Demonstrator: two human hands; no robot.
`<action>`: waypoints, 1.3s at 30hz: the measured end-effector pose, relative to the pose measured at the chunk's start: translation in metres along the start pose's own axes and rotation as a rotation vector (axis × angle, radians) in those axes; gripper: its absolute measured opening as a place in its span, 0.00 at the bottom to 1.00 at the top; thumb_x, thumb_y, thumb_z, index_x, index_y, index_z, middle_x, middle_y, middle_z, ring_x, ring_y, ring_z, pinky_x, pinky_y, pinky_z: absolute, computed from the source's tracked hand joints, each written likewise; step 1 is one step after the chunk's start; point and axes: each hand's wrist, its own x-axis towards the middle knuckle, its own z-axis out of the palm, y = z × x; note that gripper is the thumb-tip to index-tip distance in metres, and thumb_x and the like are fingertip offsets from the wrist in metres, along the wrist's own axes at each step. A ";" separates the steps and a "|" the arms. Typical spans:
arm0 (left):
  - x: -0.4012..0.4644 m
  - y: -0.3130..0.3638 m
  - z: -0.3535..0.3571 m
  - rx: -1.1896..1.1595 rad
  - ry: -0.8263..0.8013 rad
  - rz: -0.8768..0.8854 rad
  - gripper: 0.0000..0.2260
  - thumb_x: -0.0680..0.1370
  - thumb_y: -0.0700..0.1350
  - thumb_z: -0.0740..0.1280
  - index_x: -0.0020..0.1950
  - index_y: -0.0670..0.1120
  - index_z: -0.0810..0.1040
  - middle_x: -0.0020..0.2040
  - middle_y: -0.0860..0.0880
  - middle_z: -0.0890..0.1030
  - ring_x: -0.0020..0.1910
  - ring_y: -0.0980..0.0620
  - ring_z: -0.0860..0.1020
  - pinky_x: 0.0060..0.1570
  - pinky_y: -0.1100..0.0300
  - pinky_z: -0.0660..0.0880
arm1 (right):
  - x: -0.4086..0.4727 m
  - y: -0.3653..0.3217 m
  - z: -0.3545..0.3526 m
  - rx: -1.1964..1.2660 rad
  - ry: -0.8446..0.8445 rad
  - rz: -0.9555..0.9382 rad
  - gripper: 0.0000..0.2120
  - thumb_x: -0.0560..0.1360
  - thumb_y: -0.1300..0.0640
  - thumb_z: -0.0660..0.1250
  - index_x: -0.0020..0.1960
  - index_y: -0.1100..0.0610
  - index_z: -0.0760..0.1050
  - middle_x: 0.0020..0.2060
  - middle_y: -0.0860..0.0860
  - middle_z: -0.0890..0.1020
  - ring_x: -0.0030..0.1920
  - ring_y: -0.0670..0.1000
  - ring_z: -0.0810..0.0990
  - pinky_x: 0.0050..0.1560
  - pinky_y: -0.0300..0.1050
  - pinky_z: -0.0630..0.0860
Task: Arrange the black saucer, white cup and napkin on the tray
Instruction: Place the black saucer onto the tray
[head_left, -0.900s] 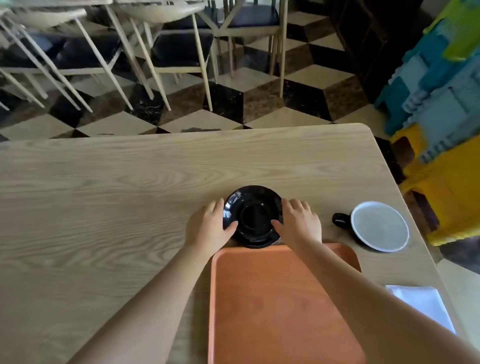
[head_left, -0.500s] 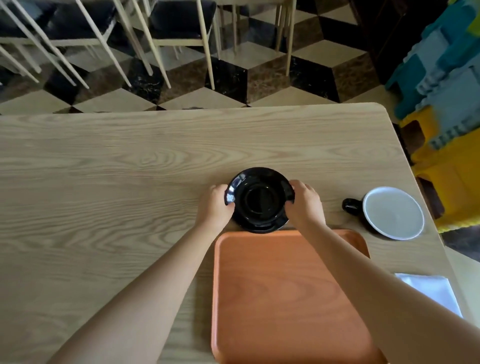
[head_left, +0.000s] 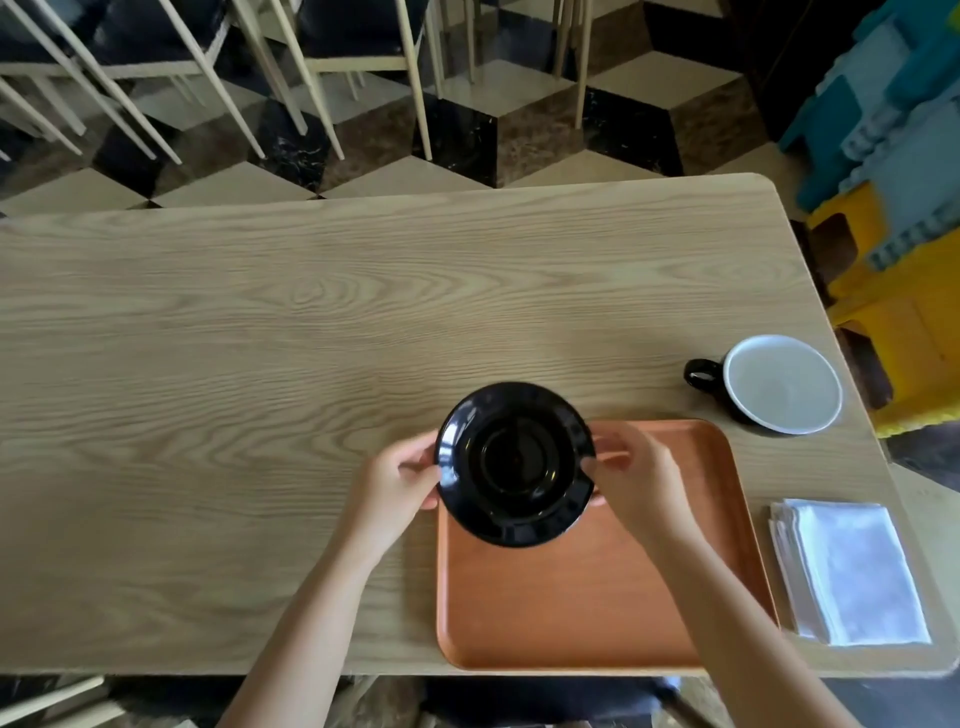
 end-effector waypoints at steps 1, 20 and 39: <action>-0.005 -0.008 0.000 0.030 0.004 -0.014 0.20 0.73 0.34 0.66 0.56 0.57 0.78 0.36 0.54 0.80 0.29 0.58 0.78 0.30 0.67 0.77 | -0.007 0.006 0.003 0.018 -0.022 0.021 0.13 0.68 0.69 0.67 0.48 0.55 0.79 0.39 0.48 0.82 0.30 0.46 0.82 0.36 0.55 0.82; -0.008 -0.014 0.002 0.407 0.041 0.030 0.20 0.71 0.34 0.66 0.60 0.49 0.78 0.36 0.50 0.83 0.32 0.53 0.81 0.42 0.47 0.80 | -0.015 0.026 0.017 0.052 -0.041 0.061 0.15 0.71 0.69 0.63 0.51 0.53 0.79 0.39 0.47 0.78 0.32 0.48 0.81 0.25 0.35 0.79; -0.009 0.043 0.036 0.526 0.160 0.334 0.08 0.75 0.43 0.66 0.54 0.46 0.80 0.42 0.53 0.81 0.42 0.53 0.79 0.46 0.54 0.77 | -0.018 0.004 -0.058 -0.401 0.037 -0.308 0.12 0.71 0.58 0.69 0.54 0.53 0.77 0.48 0.50 0.80 0.47 0.51 0.77 0.45 0.46 0.76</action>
